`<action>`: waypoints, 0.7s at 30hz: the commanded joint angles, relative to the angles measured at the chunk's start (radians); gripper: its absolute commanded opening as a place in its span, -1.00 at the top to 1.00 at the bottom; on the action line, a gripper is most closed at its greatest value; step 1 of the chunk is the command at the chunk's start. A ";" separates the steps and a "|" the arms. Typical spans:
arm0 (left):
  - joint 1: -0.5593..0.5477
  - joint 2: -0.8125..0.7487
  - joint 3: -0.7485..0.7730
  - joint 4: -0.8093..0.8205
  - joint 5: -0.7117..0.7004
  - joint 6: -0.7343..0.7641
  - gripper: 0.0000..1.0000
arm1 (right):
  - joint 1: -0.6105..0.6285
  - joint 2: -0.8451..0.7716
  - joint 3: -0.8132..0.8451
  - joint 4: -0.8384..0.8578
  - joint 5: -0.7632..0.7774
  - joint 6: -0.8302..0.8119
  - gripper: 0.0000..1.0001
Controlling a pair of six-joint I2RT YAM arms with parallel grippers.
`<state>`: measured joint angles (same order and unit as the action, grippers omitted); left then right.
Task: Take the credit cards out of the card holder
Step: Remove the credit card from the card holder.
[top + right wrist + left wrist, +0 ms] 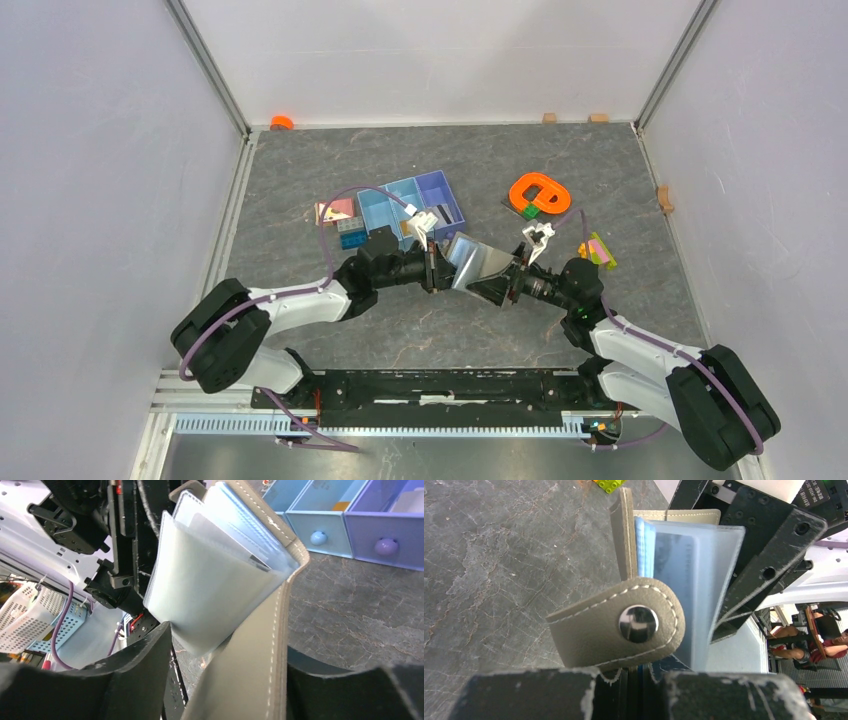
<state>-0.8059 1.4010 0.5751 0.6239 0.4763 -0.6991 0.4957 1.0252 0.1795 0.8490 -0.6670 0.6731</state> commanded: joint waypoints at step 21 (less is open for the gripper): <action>0.076 -0.012 -0.057 0.313 0.117 -0.166 -0.01 | -0.018 -0.047 0.051 -0.123 0.094 -0.055 0.87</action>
<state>-0.7506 1.4258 0.5507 0.7162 0.5011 -0.7555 0.4877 0.9848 0.2001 0.7250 -0.5850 0.6376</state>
